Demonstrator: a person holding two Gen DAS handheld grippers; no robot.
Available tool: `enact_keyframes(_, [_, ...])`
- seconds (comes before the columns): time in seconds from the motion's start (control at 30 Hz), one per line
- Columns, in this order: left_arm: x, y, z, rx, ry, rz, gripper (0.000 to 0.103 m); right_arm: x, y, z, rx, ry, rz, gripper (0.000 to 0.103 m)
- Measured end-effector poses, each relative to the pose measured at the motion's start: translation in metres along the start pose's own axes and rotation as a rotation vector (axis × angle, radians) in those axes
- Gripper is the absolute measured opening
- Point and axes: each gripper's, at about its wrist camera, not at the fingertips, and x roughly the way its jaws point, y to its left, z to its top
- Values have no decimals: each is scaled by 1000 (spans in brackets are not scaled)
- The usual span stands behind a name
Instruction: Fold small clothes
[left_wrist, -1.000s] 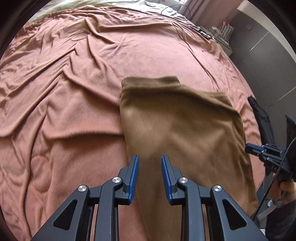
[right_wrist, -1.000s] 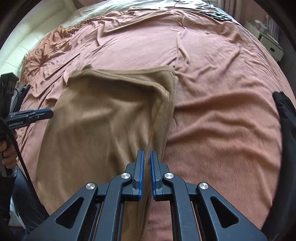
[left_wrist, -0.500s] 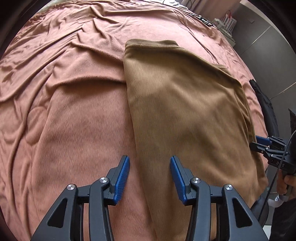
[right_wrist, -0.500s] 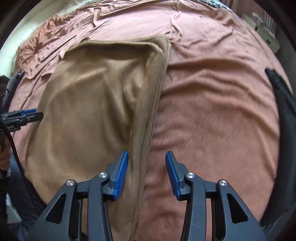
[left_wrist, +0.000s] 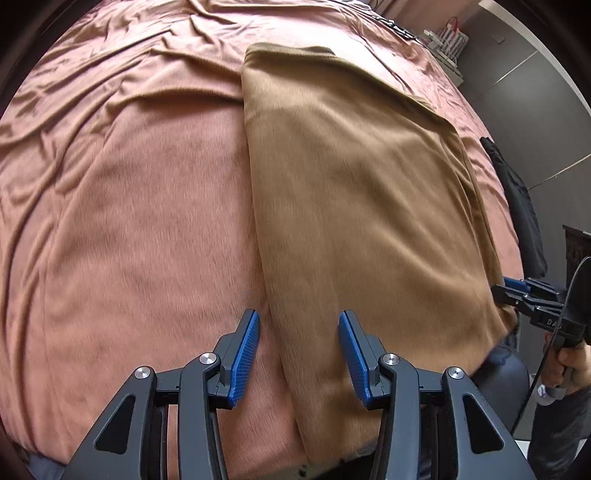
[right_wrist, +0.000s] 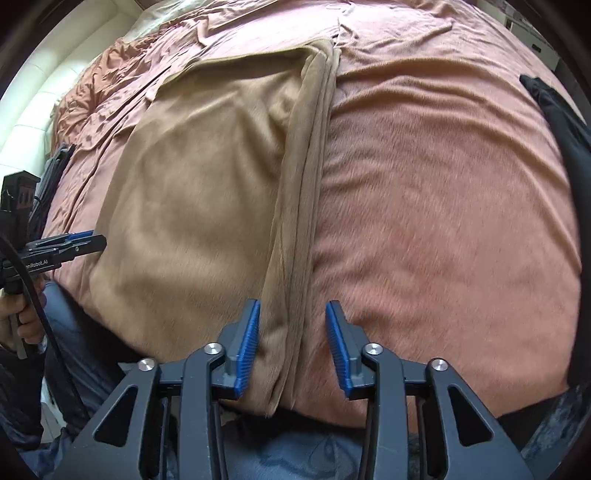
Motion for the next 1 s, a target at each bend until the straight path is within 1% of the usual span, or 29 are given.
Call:
enact_keyframes(0.1, [-2, 2, -11, -9, 8, -20, 47, 2, -1, -5, 13, 5, 19, 22])
enact_keyframes(0.23, [-4, 7, -25, -40, 9, -55, 47, 7, -6, -13, 52, 12, 50, 21])
enact_keyframes(0.33, [-5, 7, -38, -55, 4, -67, 47, 4, -11, -15, 88, 6, 78, 19])
enact_keyframes(0.4, [-8, 6, -45, -56, -1, -76, 47, 3, -13, -17, 96, 3, 88, 16])
enact_keyframes(0.43, [-9, 7, -49, -64, -1, -85, 43, 3, -14, -17, 98, 0, 92, 15])
enact_keyframes(0.47, [-8, 6, -50, -66, 0, -87, 31, 2, -14, -18, 100, -3, 95, 13])
enact_keyframes(0.57, [-9, 6, -51, -63, -6, -89, 11, -1, -11, -20, 103, -12, 98, 11])
enact_keyframes(0.6, [-11, 8, -51, -71, -7, -101, 8, -2, -10, -22, 103, -16, 101, 10])
enact_keyframes(0.63, [-14, 10, -50, -80, -3, -123, 7, -3, -6, -26, 104, -19, 103, 10])
enact_keyframes(0.7, [-24, 12, -49, -68, -12, -129, 7, -6, -4, -29, 99, -14, 125, 10])
enact_keyframes(0.83, [-39, 13, -48, -28, -18, -101, 6, -9, 4, -34, 58, -1, 161, 10])
enact_keyframes(1.0, [-46, 14, -48, 44, 25, -56, 7, -6, 9, -34, 6, 37, 192, 10])
